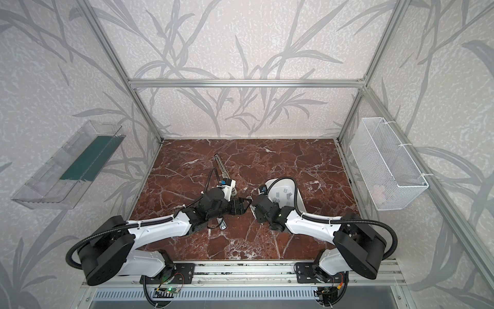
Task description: Load the staples into the stapler
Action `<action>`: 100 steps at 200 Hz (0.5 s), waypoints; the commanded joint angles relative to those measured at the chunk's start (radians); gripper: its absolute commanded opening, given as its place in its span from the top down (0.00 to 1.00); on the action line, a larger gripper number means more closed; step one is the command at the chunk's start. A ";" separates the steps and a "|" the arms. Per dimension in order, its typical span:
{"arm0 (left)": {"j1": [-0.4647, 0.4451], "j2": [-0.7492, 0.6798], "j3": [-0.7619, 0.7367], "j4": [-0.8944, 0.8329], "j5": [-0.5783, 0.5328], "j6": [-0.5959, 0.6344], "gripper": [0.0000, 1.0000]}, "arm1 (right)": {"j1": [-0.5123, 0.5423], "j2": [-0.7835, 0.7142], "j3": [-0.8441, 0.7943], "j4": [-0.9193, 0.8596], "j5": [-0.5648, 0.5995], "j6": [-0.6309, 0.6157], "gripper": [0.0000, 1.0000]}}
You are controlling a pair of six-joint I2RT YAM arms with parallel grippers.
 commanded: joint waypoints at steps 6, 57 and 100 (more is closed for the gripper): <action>-0.002 0.028 0.036 0.059 -0.017 -0.011 0.13 | -0.022 -0.034 -0.031 0.013 0.036 -0.023 0.83; 0.010 -0.004 0.005 0.049 -0.079 0.031 0.13 | -0.035 -0.039 -0.051 0.122 -0.042 -0.106 0.83; 0.087 -0.100 -0.021 -0.053 -0.051 0.077 0.11 | -0.016 -0.025 -0.062 0.253 -0.125 -0.188 0.83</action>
